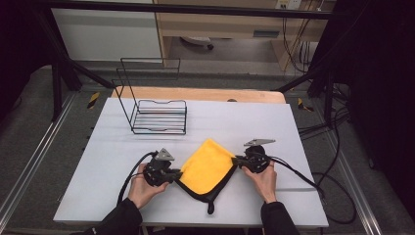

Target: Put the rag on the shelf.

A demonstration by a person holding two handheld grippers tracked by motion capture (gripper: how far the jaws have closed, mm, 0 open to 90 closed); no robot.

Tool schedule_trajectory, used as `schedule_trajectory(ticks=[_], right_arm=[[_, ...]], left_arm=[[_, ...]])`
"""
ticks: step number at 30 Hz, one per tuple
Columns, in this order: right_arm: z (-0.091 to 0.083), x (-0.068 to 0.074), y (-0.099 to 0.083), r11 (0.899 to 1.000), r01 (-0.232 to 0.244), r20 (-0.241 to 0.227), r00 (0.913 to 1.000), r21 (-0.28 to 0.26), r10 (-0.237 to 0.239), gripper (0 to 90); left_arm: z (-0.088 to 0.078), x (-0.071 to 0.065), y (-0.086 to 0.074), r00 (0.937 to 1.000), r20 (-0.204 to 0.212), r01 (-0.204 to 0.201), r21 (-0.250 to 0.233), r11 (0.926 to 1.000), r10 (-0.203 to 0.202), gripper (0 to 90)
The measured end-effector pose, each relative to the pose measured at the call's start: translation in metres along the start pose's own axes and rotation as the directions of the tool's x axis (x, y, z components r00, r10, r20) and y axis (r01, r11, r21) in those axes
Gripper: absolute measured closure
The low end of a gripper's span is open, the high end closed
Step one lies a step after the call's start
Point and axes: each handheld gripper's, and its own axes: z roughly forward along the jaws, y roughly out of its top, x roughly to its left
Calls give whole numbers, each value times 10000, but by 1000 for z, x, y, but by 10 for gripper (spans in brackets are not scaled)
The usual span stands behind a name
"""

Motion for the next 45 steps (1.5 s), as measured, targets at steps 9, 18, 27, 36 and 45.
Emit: schedule_trajectory(ticks=[9,18,27,36,45], right_arm=[[26,25,23,9956,940,-488,9944,7,-939,804],[55,47,43,9807,1954,-929,9764,-21,-1948,803],[55,46,43,9794,2007,-950,9748,-232,-2020,690],[24,39,41,9859,1389,-766,9863,-935,-1463,299],[3,19,23,9892,855,-541,9943,-1189,-924,106]], left_arm=[[-27,-17,-33,9982,-226,561,-90,9984,-563,823],[-37,-33,-55,9959,-599,665,-312,9973,-683,817],[-48,-23,-51,9977,-489,442,-620,9971,-473,694],[-59,16,-29,9947,-894,390,-1263,9912,-505,355],[-40,44,-7,9896,-1334,395,-1085,9933,-540,134]])
